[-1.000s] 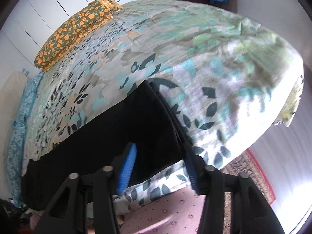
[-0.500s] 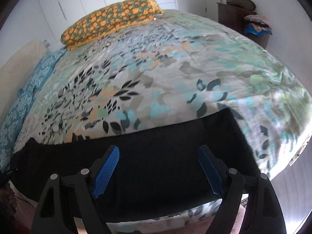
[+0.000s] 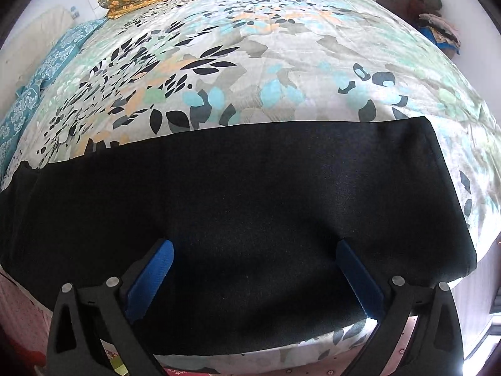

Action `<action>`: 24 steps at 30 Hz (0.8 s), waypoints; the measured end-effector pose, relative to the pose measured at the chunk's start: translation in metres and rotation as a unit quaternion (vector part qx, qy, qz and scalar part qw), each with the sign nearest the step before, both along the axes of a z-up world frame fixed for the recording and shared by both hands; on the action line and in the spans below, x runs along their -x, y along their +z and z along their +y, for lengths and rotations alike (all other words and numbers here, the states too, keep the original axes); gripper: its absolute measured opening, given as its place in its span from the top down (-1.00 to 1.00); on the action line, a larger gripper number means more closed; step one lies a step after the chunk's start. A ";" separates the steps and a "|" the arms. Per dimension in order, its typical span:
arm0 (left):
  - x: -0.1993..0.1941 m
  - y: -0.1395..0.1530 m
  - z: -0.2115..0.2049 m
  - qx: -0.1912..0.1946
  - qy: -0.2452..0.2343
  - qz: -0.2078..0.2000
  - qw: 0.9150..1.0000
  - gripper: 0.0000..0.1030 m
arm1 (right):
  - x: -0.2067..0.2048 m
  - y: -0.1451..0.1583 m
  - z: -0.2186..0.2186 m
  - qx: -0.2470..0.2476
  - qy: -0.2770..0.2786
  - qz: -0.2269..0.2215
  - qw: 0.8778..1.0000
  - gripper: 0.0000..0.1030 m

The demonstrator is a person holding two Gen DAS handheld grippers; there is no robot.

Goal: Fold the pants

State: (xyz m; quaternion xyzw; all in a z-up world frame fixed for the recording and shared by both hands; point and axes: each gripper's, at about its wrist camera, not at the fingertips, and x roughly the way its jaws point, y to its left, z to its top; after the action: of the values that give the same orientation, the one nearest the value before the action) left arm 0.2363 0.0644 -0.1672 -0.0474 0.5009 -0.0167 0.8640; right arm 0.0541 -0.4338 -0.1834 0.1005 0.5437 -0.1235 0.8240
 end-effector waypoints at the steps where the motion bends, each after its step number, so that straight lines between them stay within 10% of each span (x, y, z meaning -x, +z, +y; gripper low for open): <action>1: -0.011 -0.007 0.003 0.000 0.003 0.001 1.000 -0.81 | -0.001 0.000 0.000 -0.002 -0.001 -0.001 1.000 -1.00; 10: -0.040 -0.070 0.015 -0.083 0.043 0.050 0.994 -0.94 | -0.001 0.000 0.000 -0.004 -0.001 0.000 1.000 -1.00; 18: 0.012 -0.025 0.038 0.000 0.052 0.030 0.998 -0.92 | -0.001 -0.001 0.000 -0.002 -0.001 0.000 1.000 -1.00; 24: 0.056 -0.038 0.026 -0.010 0.023 0.049 0.998 -0.93 | -0.004 -0.001 0.000 0.001 -0.001 0.003 1.000 -1.00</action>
State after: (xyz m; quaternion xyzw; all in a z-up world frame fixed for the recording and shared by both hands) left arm 0.1802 0.0908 -0.2055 -0.0507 0.5416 0.0104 0.8390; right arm 0.0578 -0.4336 -0.1846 0.1002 0.5457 -0.1253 0.8225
